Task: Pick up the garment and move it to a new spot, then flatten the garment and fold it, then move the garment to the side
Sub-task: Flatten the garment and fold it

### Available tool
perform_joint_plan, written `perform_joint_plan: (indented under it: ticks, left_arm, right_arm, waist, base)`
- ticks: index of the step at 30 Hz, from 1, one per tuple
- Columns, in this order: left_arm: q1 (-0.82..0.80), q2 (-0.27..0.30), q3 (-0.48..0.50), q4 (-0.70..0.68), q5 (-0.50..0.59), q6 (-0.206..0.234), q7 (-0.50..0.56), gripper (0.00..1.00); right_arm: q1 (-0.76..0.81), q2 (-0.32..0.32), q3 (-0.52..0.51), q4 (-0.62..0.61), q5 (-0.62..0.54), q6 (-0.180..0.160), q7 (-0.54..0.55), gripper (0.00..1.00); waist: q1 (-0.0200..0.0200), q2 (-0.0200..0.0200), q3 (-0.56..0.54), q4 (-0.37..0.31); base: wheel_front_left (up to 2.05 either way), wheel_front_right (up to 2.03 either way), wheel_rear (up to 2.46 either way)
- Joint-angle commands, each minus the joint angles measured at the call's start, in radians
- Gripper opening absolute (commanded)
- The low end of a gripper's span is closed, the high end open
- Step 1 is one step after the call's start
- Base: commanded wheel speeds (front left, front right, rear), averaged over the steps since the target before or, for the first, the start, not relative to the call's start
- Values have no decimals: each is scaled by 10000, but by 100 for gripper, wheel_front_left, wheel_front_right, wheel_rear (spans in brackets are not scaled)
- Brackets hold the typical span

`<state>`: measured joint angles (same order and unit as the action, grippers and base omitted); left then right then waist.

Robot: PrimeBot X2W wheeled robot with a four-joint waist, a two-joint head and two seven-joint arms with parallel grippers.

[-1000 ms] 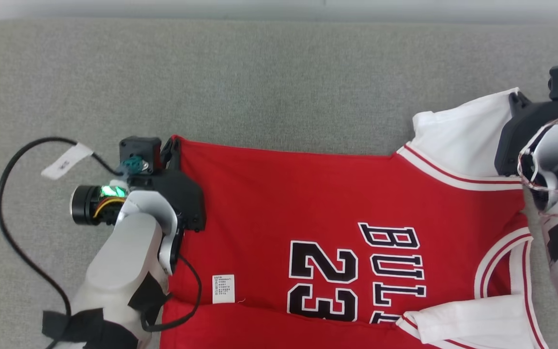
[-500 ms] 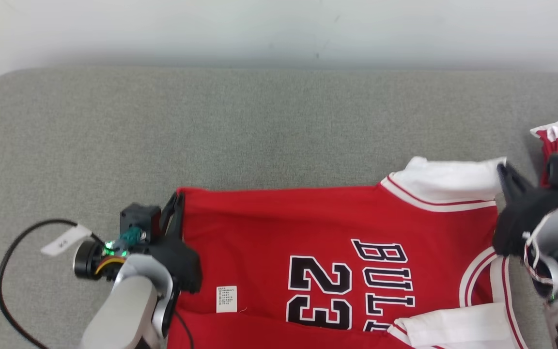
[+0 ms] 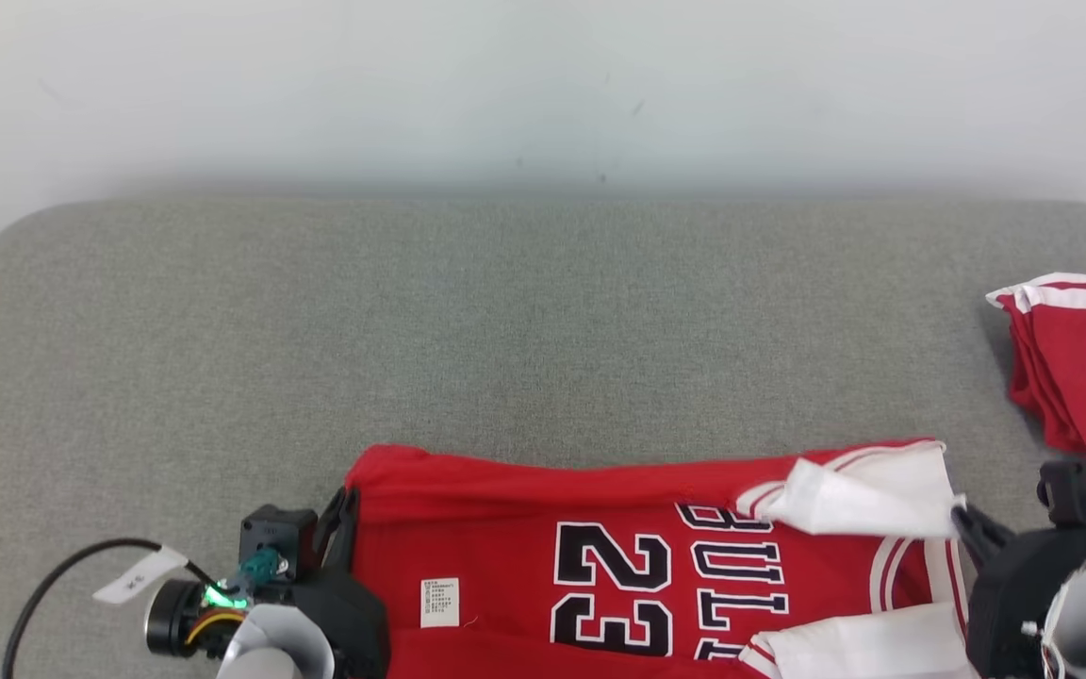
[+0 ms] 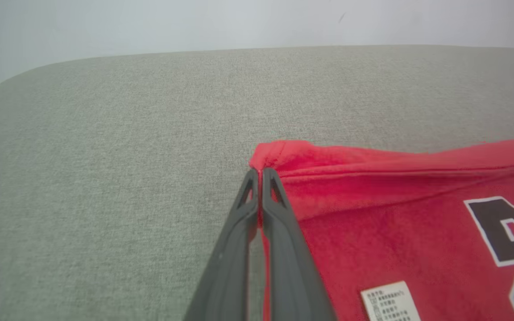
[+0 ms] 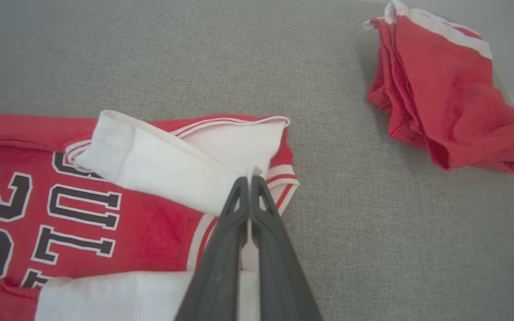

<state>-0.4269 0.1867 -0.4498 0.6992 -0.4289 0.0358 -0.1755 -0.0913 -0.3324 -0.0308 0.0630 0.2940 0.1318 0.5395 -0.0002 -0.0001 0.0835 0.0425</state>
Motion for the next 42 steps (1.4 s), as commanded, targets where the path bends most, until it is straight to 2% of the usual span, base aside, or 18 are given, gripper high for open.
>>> perform_joint_plan:
  ticks: [1, 7, 15, 16, 18, 19, 20, 21, 22, 23, 24, 25, 26, 30, 34, 38, 42]
  left_arm:
    - [262, 55, -13, -113, -56, 78, 45, 0]
    - [860, 137, -52, -514, -214, 235, 215, 0]
    - [1434, 134, 56, -715, -421, 532, 430, 0]
    - [1491, 129, 63, -740, -458, 559, 441, 5]
    - [1620, 140, 44, -780, -488, 601, 507, 38]
    - [1655, 153, 35, -796, -503, 616, 504, 67]
    - [1707, 160, 37, -783, -540, 628, 559, 74]
    - [1755, 167, 22, -763, -557, 658, 594, 61]
    - [1779, 170, 19, -769, -570, 678, 602, 53]
    - [1803, 174, 24, -778, -578, 694, 603, 57]
    - [1840, 179, 11, -766, -583, 711, 638, 74]
    - [1890, 164, -6, -714, -624, 778, 743, 100]
    - [1911, 173, -16, -705, -630, 774, 756, 100]
    - [2128, 219, 37, -751, -668, 986, 694, 100]
    - [2479, 328, 296, -1102, -802, 1178, 186, 100]
    - [2962, 449, 597, -1896, -917, 1160, -561, 100]
    - [3567, 409, 1222, -3058, -1000, 1103, -882, 100]
  right_arm:
    - [300, 65, -58, -215, 58, -25, 207, 0]
    - [1141, 2, -67, -1024, 170, -25, 1215, 0]
    - [1799, 223, -195, -1575, 305, -25, 2207, 0]
    - [1868, 259, -220, -1656, 286, -25, 2288, 0]
    - [2058, 356, -214, -1749, 312, -25, 2527, 0]
    - [2118, 378, -193, -1808, 324, -25, 2636, 0]
    - [2190, 400, -185, -1851, 348, -25, 2751, 0]
    - [2265, 419, -165, -1896, 353, -25, 2874, 0]
    - [2349, 404, -135, -1931, 370, -25, 2988, 0]
    - [2393, 427, -160, -1976, 387, -25, 3041, 0]
    - [2410, 477, -237, -2007, 365, -25, 3066, 0]
    - [2542, 561, -266, -1960, 260, -25, 3177, 42]
    - [2596, 586, -249, -1947, 226, -25, 3222, 100]
    - [2637, 682, -284, -1952, 91, -25, 3178, 100]
    - [2674, 790, -374, -2051, 98, -25, 2926, 100]
    - [2764, 947, -688, -2297, 142, -25, 2671, 100]
    - [2790, 1400, -1385, -2516, 32, -25, 2240, 100]
  waist:
    - [2, 1, -185, -23]
    - [2, 1, -412, -146]
    - [2, 1, -558, -205]
    - [2, 1, -576, -211]
    - [2, 1, -605, -220]
    - [2, 1, -618, -224]
    - [2, 1, -634, -226]
    - [2, 1, -649, -228]
    - [2, 1, -668, -228]
    - [2, 1, -686, -231]
    - [2, 1, -701, -237]
    - [2, 1, -742, -243]
    - [2, 1, -764, -242]
    - [2, 1, -889, -247]
    - [2, 1, -1030, -239]
    - [2, 1, -1208, -176]
    - [2, 1, -1400, -64]
  base:
    - [0, 0, 0]
    - [0, 0, 0]
    - [0, 0, 0]
    - [0, 0, 0]
    - [0, 0, 0]
    - [0, 0, 0]
    - [0, 0, 0]
    - [0, 0, 0]
    - [0, 0, 0]
    - [0, 0, 0]
    - [0, 0, 0]
    - [0, 0, 0]
    - [0, 0, 0]
    - [0, 0, 0]
    - [0, 0, 0]
    - [0, 0, 0]
    - [0, 0, 0]
